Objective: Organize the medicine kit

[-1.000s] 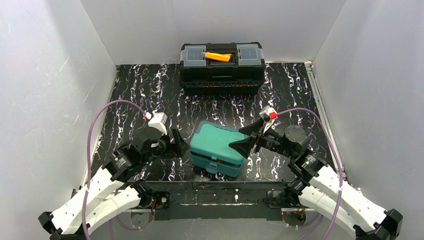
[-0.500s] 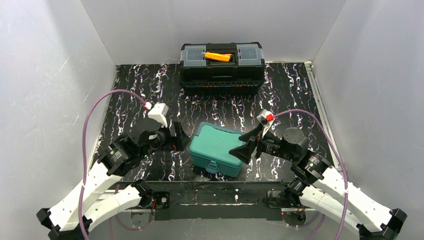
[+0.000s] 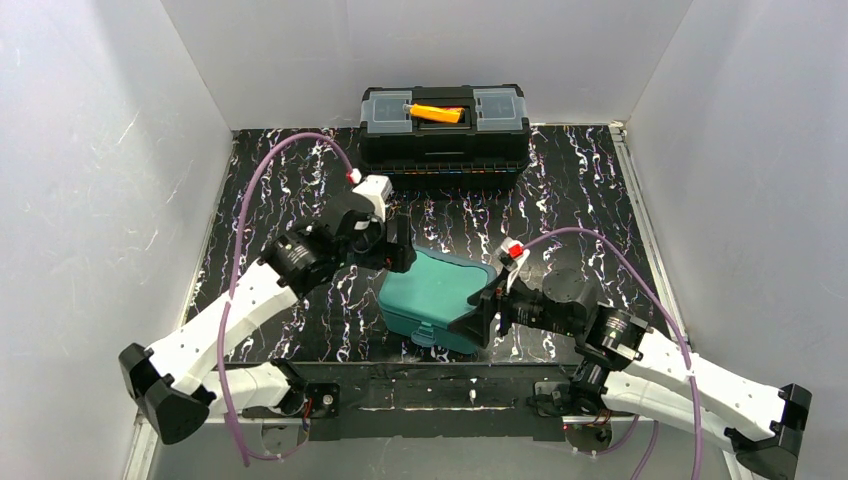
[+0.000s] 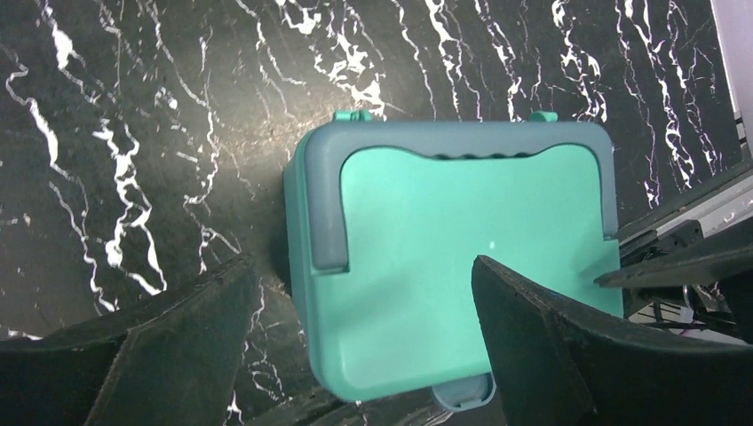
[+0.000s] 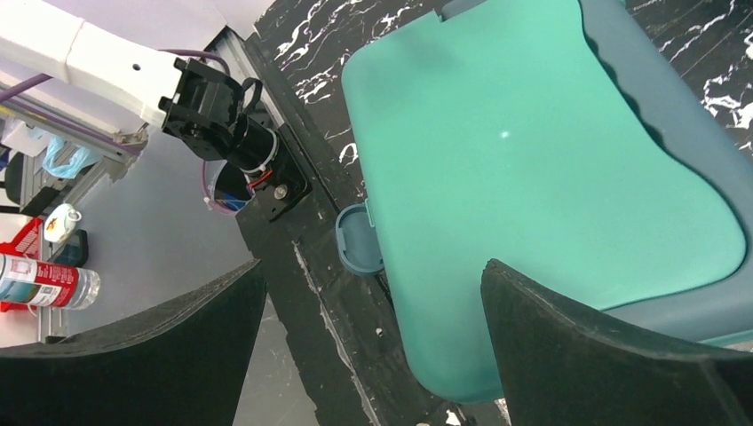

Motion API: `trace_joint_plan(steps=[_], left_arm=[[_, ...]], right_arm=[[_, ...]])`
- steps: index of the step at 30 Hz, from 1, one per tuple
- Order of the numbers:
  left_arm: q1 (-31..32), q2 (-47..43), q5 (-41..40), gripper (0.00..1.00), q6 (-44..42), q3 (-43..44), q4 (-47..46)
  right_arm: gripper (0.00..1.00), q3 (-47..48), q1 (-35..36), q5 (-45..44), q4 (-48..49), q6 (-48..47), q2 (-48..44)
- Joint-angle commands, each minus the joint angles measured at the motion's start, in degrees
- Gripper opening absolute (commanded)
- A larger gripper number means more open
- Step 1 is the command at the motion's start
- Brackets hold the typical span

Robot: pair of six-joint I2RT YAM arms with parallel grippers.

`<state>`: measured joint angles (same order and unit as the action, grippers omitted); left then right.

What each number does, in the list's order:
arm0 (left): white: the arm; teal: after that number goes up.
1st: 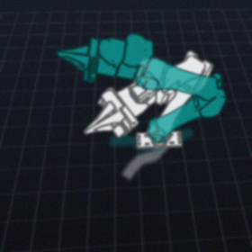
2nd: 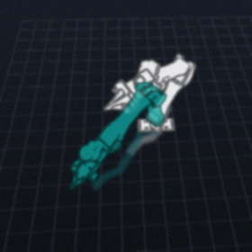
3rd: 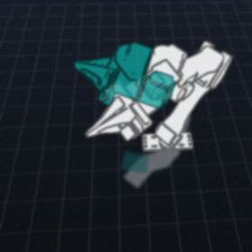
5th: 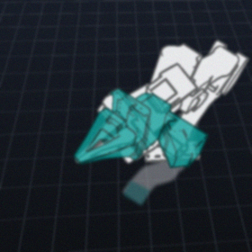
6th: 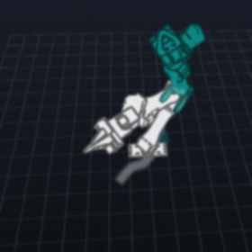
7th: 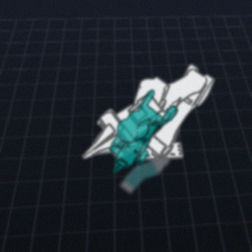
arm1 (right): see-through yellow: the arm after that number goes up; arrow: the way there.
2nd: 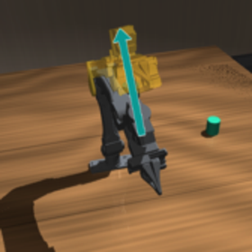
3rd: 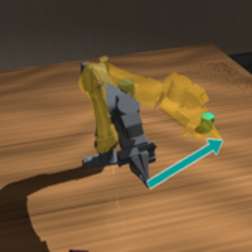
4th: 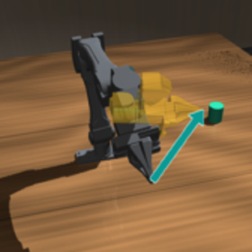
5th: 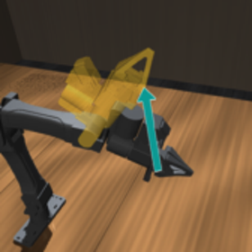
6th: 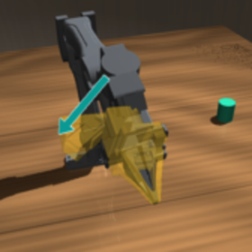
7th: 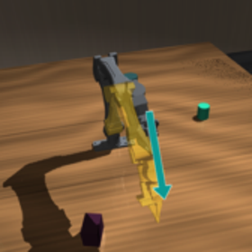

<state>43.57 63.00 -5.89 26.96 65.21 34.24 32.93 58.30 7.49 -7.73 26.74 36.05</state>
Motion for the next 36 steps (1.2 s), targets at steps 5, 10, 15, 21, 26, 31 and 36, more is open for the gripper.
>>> trace_joint_plan(steps=[5, 10, 15, 21, 26, 31, 36], left_arm=[[-2.6, 5.4, 4.3, 0.89, -3.3, 4.5, -4.5], [-4.8, 11.2, 9.1, 0.89, -4.9, 8.2, -6.1], [-6.2, 17.4, 14.6, 0.88, -7.7, 11.7, -8.3], [-6.7, 26.0, 21.6, 0.87, -9.9, 16.1, -9.1], [-6.8, 31.7, 28.5, 0.82, -11.3, 18.5, -8.8], [-6.8, 33.1, 29.3, 0.77, -12.1, 18.3, -6.4], [-7.4, 31.5, 28.1, 0.73, -12.0, 15.0, -5.3]], right_arm=[[0.94, 3.2, 5.5, -8.7, -5.6, 3.4, -0.4], [0.93, 4.8, 7.4, -18.3, -13.1, 9.1, -3.7], [0.92, 6.3, 7.4, -17.3, -19.8, 12.3, -6.8], [0.92, 9.4, 7.5, -15.3, -31.8, 16.9, -5.3], [0.91, 6.2, 7.5, -10.4, -32.8, 19.6, -5.8], [0.89, 2.7, 7.8, -9.1, -29.7, 21.7, -5.4], [0.87, -0.2, 9.2, -10.8, -24.2, 23.3, -3.0]])
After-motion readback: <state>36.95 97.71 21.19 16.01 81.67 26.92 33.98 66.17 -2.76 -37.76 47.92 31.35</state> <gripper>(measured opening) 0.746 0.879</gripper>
